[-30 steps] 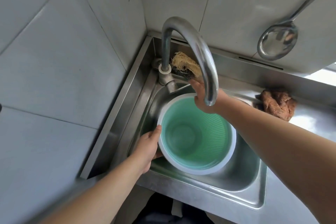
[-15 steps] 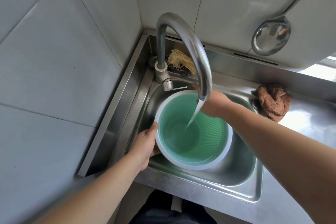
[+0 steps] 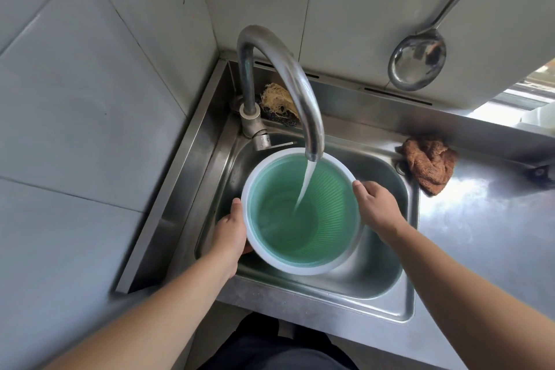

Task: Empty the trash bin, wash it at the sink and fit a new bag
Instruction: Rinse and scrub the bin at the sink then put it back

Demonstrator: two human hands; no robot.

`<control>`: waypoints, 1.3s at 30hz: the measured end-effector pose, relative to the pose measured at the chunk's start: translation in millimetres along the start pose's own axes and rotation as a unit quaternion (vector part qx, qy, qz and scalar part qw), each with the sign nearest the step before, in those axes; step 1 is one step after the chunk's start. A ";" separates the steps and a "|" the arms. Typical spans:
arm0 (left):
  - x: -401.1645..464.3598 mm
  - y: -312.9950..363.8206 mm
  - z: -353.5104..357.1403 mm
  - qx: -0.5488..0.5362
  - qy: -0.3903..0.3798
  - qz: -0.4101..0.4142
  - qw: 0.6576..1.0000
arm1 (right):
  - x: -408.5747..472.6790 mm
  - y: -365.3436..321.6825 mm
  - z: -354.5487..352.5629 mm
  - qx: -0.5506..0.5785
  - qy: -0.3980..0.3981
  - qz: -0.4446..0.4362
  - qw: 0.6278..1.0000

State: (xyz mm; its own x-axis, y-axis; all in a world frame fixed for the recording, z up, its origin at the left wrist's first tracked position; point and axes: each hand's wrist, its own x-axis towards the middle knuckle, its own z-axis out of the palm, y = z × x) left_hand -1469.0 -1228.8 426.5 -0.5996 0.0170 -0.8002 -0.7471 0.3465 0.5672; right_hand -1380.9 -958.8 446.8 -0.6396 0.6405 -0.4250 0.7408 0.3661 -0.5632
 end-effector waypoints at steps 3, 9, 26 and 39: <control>1.4 -0.7 0.3 0.016 0.008 0.001 1.000 | -1.3 1.3 1.5 0.019 0.000 0.004 1.000; 4.0 -3.3 -1.1 0.029 0.010 0.007 1.000 | 0.2 0.3 -0.2 0.024 -0.009 0.007 1.000; 8.5 -6.3 -1.9 0.029 0.002 0.006 1.000 | 5.3 0.2 -0.7 0.022 -0.030 0.009 0.999; 9.0 -6.0 -2.6 0.017 -0.011 0.005 1.000 | 6.2 0.1 -1.3 0.034 -0.034 0.019 0.999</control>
State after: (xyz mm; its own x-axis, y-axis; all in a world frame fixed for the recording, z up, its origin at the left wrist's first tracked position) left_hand -1470.6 -1233.1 416.4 -0.6005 0.0407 -0.7986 -0.7305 0.3782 0.5686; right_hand -1384.5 -954.0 445.1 -0.6251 0.6054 -0.4927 0.7509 0.2944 -0.5911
